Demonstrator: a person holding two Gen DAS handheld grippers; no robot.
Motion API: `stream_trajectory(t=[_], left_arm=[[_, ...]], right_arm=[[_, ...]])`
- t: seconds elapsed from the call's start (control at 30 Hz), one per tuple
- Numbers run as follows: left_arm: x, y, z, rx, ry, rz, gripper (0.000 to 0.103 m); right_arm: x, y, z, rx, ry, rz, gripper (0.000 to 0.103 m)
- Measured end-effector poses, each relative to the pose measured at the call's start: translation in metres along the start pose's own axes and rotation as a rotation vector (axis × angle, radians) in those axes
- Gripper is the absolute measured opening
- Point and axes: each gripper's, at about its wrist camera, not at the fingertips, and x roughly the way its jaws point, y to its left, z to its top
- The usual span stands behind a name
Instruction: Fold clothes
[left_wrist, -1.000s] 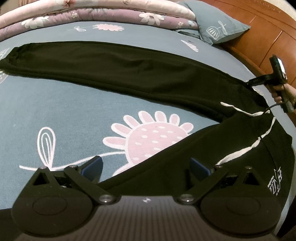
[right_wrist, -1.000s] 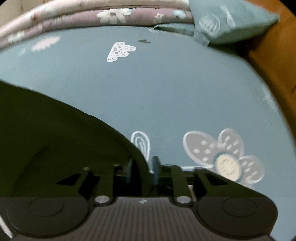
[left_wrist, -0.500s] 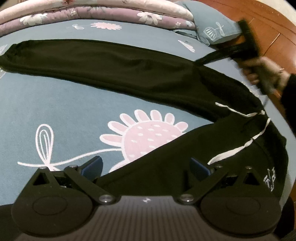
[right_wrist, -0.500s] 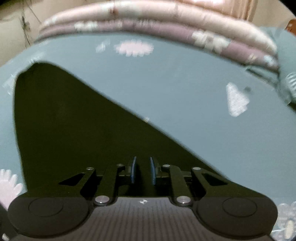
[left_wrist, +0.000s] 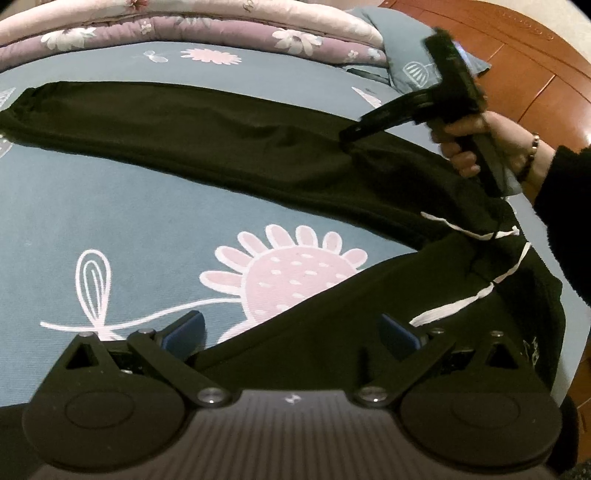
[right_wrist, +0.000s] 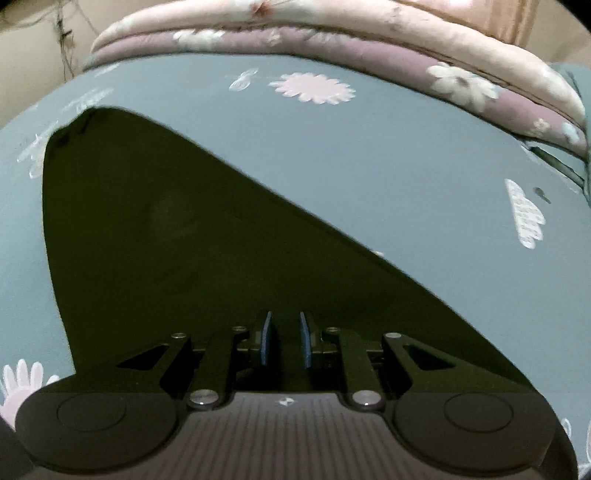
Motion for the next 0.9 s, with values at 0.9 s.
stream_trajectory(t=[0.9], left_arm=[[-0.022, 0.016, 0.002, -0.048, -0.065, -0.015, 0.100]], right_arm=[[0.046, 0.067, 0.053, -0.040, 0.044, -0.033, 0.031]])
